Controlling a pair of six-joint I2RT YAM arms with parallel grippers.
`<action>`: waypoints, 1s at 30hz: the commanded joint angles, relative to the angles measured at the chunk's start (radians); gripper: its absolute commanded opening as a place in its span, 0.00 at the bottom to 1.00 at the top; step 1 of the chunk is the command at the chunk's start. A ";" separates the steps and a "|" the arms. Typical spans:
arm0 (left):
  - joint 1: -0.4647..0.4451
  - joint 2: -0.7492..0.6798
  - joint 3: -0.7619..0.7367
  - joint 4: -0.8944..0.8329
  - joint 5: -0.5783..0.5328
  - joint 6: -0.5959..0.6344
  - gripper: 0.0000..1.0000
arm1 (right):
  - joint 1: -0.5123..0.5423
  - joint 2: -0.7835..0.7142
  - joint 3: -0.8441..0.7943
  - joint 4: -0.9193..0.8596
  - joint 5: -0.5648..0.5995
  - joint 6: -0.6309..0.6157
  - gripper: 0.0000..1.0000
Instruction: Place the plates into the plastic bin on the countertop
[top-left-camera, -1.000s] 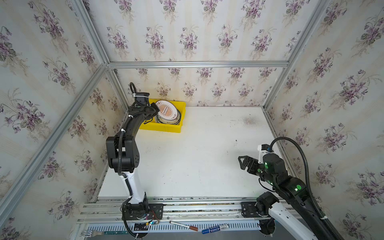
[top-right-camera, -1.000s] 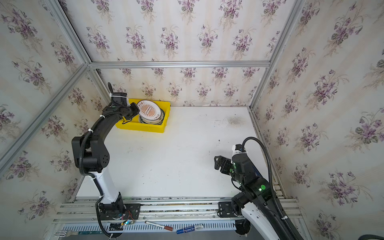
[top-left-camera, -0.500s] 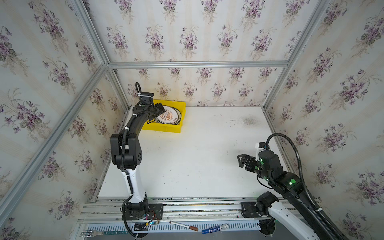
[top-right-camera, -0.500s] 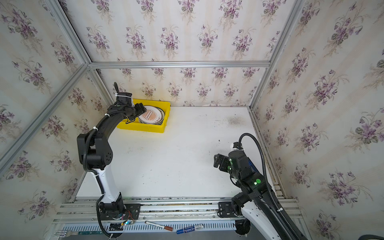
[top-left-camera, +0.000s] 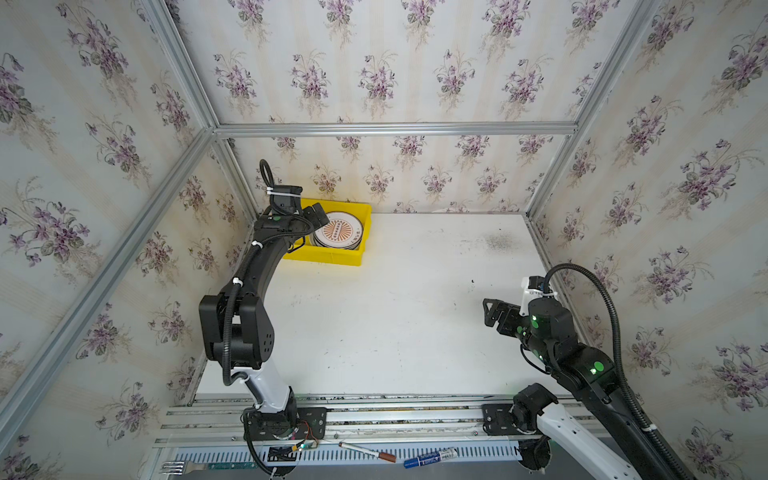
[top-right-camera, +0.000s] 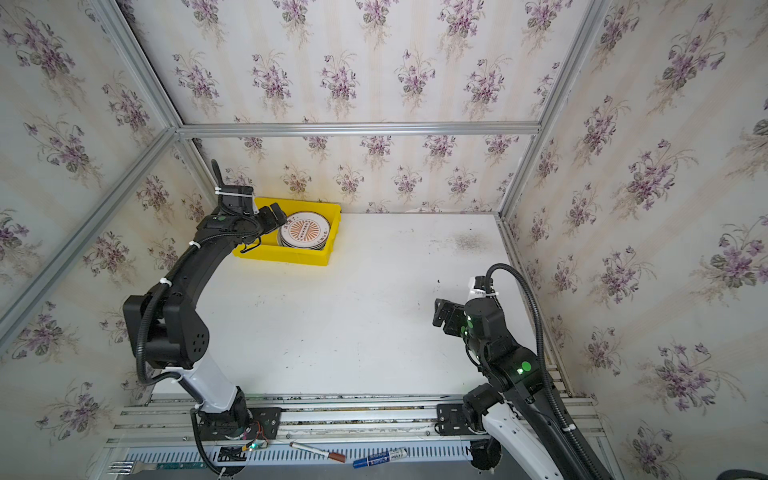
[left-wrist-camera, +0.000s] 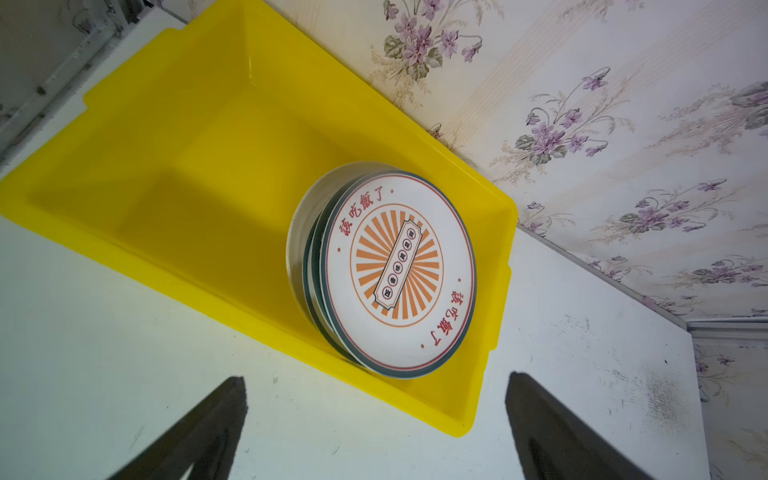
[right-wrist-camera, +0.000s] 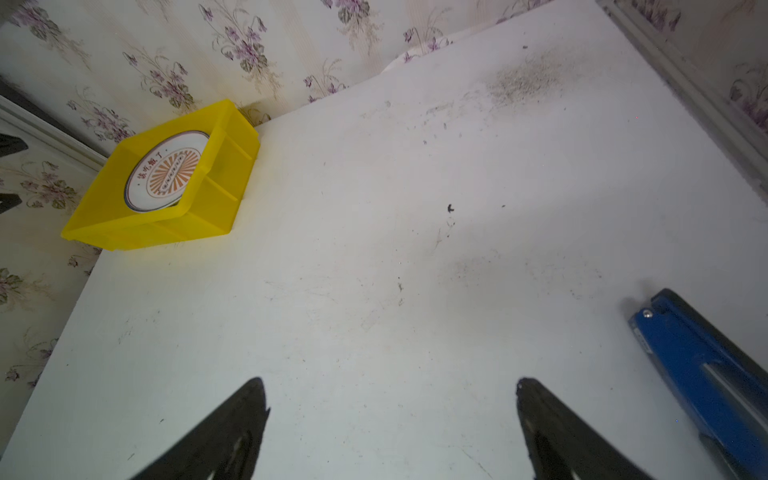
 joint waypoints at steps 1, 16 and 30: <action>0.000 -0.091 -0.078 0.033 -0.063 0.003 1.00 | 0.000 0.025 0.013 0.107 0.079 -0.076 0.96; 0.005 -0.788 -0.900 0.441 -0.295 0.071 1.00 | -0.023 0.208 -0.254 0.732 0.404 -0.404 0.99; 0.007 -0.764 -1.207 0.979 -0.187 0.367 1.00 | -0.157 0.516 -0.536 1.350 0.439 -0.520 0.99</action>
